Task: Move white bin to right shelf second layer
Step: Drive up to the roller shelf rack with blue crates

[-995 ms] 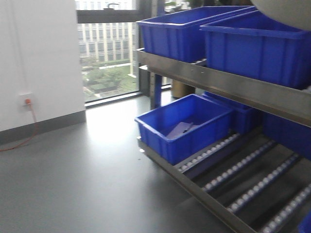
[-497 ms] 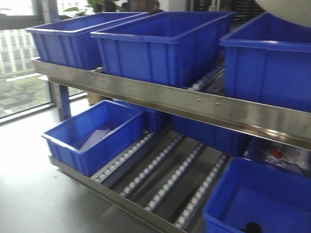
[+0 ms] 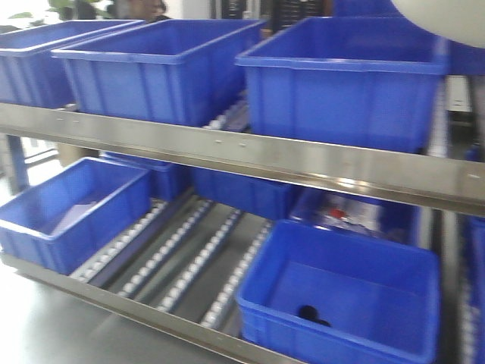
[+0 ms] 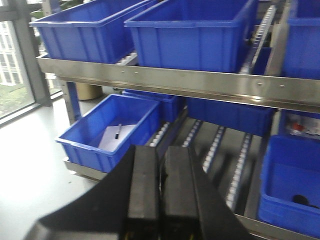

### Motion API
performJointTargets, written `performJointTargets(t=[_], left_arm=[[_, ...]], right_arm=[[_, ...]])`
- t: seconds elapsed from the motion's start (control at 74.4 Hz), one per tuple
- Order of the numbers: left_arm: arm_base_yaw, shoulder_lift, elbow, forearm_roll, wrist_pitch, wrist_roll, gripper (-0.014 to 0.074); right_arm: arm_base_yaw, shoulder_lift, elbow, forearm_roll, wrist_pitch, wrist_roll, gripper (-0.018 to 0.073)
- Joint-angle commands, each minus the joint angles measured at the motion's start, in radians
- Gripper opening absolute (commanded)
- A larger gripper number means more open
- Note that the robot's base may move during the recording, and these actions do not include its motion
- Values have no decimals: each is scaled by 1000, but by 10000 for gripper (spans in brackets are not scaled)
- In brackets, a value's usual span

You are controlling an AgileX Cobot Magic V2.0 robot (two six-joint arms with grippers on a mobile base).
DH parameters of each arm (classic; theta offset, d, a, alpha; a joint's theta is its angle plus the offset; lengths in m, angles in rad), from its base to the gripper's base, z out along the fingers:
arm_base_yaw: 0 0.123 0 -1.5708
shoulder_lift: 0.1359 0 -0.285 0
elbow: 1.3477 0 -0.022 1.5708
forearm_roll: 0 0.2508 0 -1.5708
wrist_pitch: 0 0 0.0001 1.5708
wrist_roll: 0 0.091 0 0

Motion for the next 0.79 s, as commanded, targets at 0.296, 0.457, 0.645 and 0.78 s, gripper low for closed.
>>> performJointTargets(t=[0.296, 0.457, 0.645, 0.78], left_arm=[[-3, -14, 37, 0, -87, -5, 85], [-3, -14, 37, 0, -87, -5, 85], [-3, -14, 37, 0, -87, -5, 85], [-3, -14, 37, 0, -87, -5, 85]], right_arm=[[-6, -1, -34, 19, -90, -1, 55], [-6, -1, -34, 19, -90, -1, 55], [-6, -1, -34, 19, -90, -1, 55], [-6, -1, -34, 19, -90, -1, 55]])
